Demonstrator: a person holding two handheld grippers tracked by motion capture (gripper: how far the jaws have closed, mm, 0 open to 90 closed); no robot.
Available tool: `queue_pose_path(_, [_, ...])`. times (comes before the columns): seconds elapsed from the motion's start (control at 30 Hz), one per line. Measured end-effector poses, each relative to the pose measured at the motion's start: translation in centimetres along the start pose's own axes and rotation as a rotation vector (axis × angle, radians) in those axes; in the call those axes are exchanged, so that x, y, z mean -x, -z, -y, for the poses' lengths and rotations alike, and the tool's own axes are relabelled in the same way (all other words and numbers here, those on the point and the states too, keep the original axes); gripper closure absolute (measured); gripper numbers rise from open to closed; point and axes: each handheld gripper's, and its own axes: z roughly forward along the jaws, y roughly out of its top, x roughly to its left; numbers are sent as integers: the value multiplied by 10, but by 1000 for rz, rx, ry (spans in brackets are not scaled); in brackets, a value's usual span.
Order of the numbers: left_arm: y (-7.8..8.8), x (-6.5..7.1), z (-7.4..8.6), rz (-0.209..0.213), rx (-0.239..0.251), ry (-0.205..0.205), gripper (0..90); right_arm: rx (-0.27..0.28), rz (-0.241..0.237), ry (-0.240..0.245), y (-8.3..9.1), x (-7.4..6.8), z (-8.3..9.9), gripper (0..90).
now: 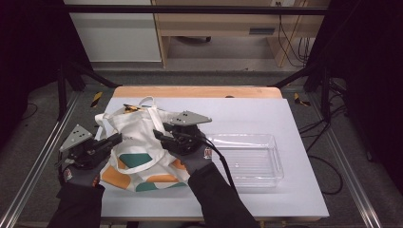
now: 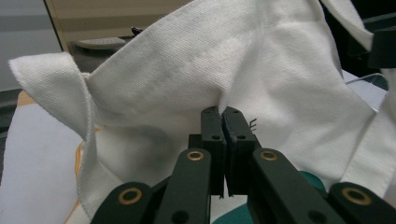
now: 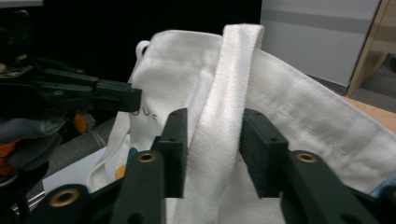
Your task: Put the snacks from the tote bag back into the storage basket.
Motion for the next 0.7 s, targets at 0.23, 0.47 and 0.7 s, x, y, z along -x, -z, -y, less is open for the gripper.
queue_pose_path(0.23, [3,1,6,5,-6,0,875,-22,-27,12,1,-4,7,818])
queue_pose_path(0.47, [1,1,5,12,1,10,800,-17,-58,21,8,-9,14,829])
queue_pose_path(0.7, [2,3,2,17,25,28,663,-26,-89,26,10,-16,26,830])
